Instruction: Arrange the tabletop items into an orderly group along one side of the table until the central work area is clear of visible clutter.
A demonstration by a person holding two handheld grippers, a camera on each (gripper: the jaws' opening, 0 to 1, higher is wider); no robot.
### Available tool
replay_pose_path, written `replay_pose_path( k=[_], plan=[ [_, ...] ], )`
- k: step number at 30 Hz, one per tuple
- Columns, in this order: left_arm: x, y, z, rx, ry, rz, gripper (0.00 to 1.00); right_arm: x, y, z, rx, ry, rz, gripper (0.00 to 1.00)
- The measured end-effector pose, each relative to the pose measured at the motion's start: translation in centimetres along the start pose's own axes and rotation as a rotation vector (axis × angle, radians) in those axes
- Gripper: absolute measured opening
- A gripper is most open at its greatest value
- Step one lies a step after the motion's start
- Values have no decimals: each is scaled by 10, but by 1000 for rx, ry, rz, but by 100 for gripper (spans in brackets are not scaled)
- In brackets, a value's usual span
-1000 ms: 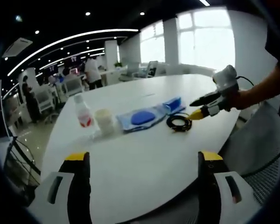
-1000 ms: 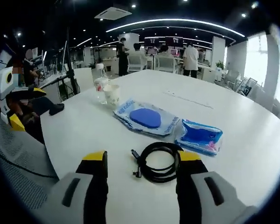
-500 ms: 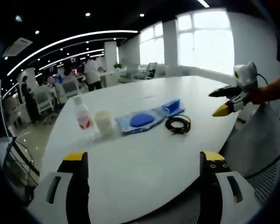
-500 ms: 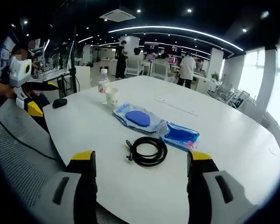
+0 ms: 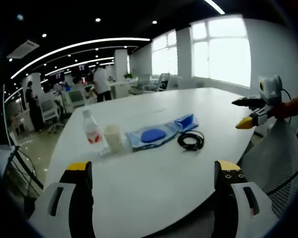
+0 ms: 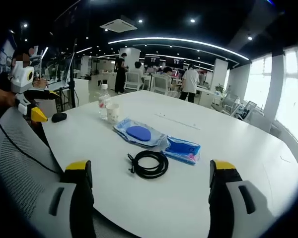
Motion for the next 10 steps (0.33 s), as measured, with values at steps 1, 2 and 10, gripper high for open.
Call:
replay_pose_path(
  k=[1, 2, 10],
  plan=[
    [2, -1, -1, 1, -9, -10, 100, -2, 0, 2, -6, -10, -4, 100],
    [2, -1, -1, 2, -14, -14, 100, -2, 1, 2, -6, -11, -6, 100],
    [2, 1, -1, 10, -49, -36, 99, 1, 1, 0, -6, -34, -23, 100]
  ],
)
Point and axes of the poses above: the point that each gripper's makers call its tool centre point, and the gripper's own axes: z roughly backward along the fingers, y roughly to its left, x roughly out of its top, the point moved 3 cm from there along z, roughly backward along the fingers, and after that the axes turned 11 degrees about -x, right-handed, at the moved point
